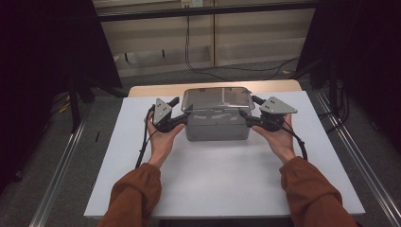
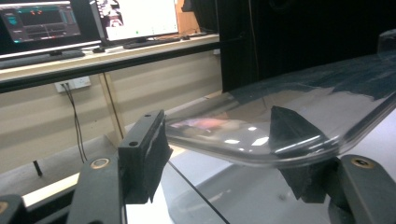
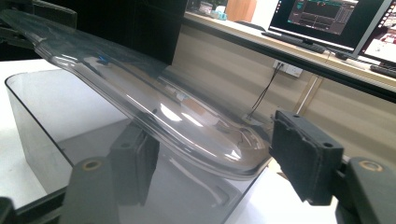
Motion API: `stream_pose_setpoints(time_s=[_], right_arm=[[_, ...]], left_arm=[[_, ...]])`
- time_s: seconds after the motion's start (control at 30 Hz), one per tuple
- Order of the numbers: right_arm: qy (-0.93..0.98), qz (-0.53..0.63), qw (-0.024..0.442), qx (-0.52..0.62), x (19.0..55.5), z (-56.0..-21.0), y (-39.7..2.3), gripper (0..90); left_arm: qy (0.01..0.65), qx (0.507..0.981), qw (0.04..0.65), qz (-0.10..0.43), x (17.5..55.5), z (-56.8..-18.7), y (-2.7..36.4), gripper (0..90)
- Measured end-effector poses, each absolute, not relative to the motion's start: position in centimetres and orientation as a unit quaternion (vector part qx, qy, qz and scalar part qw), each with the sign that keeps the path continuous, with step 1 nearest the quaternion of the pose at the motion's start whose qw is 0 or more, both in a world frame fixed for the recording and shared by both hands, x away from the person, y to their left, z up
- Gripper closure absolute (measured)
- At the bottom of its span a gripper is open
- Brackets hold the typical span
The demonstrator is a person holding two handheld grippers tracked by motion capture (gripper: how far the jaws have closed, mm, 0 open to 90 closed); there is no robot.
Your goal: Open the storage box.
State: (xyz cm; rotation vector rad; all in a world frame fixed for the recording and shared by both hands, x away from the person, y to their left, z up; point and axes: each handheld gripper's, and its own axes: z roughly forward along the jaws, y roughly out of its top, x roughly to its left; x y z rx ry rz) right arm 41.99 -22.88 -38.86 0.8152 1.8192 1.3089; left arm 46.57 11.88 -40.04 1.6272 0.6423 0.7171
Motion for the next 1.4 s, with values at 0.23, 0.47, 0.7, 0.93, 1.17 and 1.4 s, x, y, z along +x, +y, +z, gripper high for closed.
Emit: stream_pose_setpoints(time_s=[0.23,0.47,0.7,0.93,1.17,1.4], right_arm=[[0.698,0.526,0.369,0.316,42.5,-38.1,-23.0,36.9],[0.693,0.534,0.365,0.318,43.2,-38.0,-23.0,39.8],[0.687,0.542,0.359,0.324,43.5,-38.0,-23.5,42.1],[0.681,0.547,0.357,0.330,43.8,-37.6,-23.8,41.3],[0.675,0.555,0.355,0.333,44.4,-37.3,-23.8,42.0],[0.673,0.561,0.349,0.333,45.0,-37.3,-23.9,40.5]], left_arm=[[0.276,0.698,0.582,0.311,47.0,-39.3,11.8,42.6],[0.267,0.704,0.592,0.287,47.7,-39.1,11.7,43.4],[0.269,0.704,0.589,0.290,48.3,-39.0,11.5,43.6],[0.271,0.703,0.588,0.295,48.8,-39.0,11.4,49.3],[0.278,0.699,0.588,0.299,49.2,-38.9,11.8,58.7],[0.278,0.699,0.586,0.302,49.6,-38.9,11.7,60.4]])
